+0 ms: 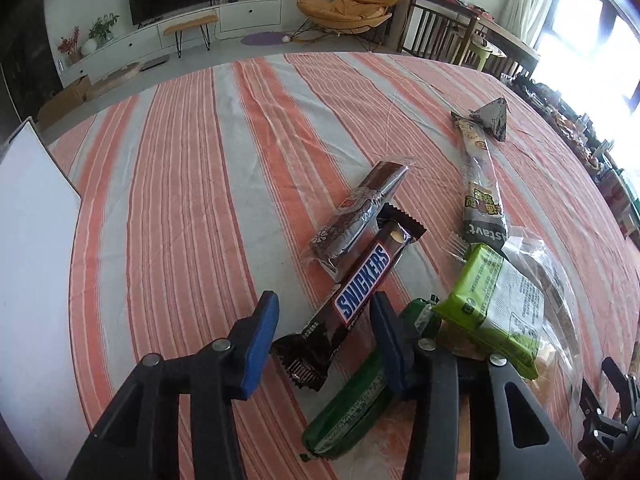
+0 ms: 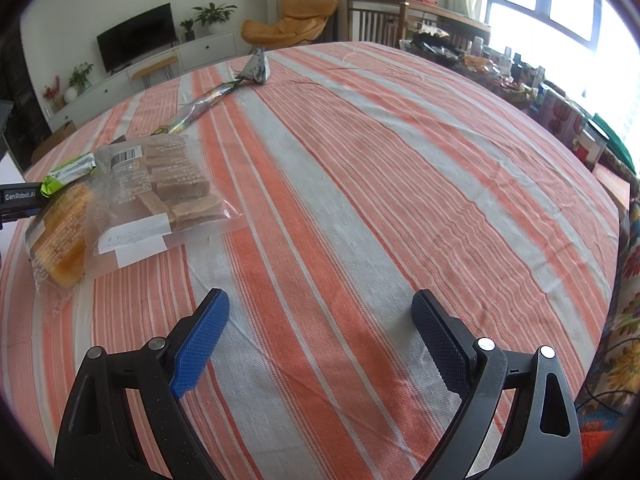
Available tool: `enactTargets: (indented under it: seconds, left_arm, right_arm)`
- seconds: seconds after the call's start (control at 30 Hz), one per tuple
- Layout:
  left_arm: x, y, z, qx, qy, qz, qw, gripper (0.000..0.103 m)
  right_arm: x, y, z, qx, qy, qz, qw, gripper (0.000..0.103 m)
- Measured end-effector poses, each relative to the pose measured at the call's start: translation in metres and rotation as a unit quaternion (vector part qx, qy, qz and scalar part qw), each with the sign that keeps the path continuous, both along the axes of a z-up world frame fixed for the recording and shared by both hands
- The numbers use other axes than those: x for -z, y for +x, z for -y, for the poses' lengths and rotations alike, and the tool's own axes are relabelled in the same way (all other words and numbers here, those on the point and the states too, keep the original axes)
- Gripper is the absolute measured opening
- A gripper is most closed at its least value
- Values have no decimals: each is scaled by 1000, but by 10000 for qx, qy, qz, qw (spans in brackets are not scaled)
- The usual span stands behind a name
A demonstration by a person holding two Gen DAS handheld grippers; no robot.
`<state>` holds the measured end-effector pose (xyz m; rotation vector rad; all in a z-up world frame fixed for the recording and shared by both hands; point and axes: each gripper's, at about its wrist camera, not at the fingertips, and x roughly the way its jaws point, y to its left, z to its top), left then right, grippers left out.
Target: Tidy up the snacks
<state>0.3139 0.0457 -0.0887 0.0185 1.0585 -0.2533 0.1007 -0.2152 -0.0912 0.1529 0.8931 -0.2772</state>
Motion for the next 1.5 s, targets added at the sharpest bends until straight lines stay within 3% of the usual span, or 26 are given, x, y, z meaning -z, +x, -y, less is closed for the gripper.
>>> enactTargets:
  seconds: [0.07, 0.17, 0.23, 0.4, 0.47, 0.57, 0.6, 0.63, 0.73, 0.87, 0.97, 1.03, 1.13, 1.3, 1.33, 1.4, 1.43, 1.47, 1.5]
  left_arm:
    - [1, -14, 4, 70, -100, -58, 9999, 29]
    - [0, -44, 17, 379, -57, -105, 9992, 22]
    - [-1, -56, 21, 467, -36, -176, 9987, 22]
    - [-4, -49, 12, -44, 14, -169, 9998, 25]
    - [-3, -42, 19, -42, 92, -124, 9999, 33]
    - [0, -37, 38, 190, 647, 88, 9977, 31]
    - [0, -38, 41, 234, 741, 166, 9968, 24]
    - [0, -40, 41, 187, 731, 185, 9970, 18]
    - [-1, -55, 26, -178, 586, 131, 9980, 17]
    - [0, -111, -4, -581, 378, 191, 9974, 17]
    - [1, -150, -6, -461, 345, 359, 9977, 17]
    - [0, -168, -8, -474, 108, 309, 9983, 17]
    - [2, -192, -16, -832, -59, 371, 9958, 17]
    - [4, -207, -23, -1104, 53, 659, 9917, 19]
    - [5, -207, -20, -1053, 74, 679, 9921, 24]
    - [5, -205, -16, -859, -41, 701, 9938, 49]
    - [6, -204, -15, -811, -8, 702, 9942, 69]
    - [8, -205, -14, -833, 132, 703, 9940, 81]
    - [10, -205, -13, -850, 247, 733, 9934, 82]
  right_arm:
    - [0, 0, 0, 0, -1, 1, 10000, 95]
    - [0, 0, 0, 0, 0, 1, 10000, 95]
    - [0, 0, 0, -1, -2, 0, 10000, 95]
    - [0, 0, 0, -1, -3, 0, 10000, 95]
    - [0, 0, 0, -1, -2, 0, 10000, 95]
    - [0, 0, 0, -1, -1, 0, 10000, 95]
    - [0, 0, 0, 0, -2, 0, 10000, 95]
    - [0, 0, 0, 0, 0, 2, 10000, 95]
    - [0, 0, 0, -1, -2, 1, 10000, 95]
    - [0, 0, 0, -1, -3, 0, 10000, 95]
    - [0, 0, 0, -1, -10, -3, 10000, 95]
    - [0, 0, 0, -1, -5, 0, 10000, 95]
    - [0, -1, 0, -2, 4, 4, 10000, 95]
    - [0, -1, 0, -2, -5, 1, 10000, 95]
    - [0, -1, 0, -2, -5, 0, 10000, 95]
    - [0, -1, 0, -2, -2, 2, 10000, 95]
    - [0, -1, 0, -2, -2, 2, 10000, 95]
    - [0, -1, 0, -3, -1, 2, 10000, 95]
    - [0, -1, 0, -3, 1, 3, 10000, 95]
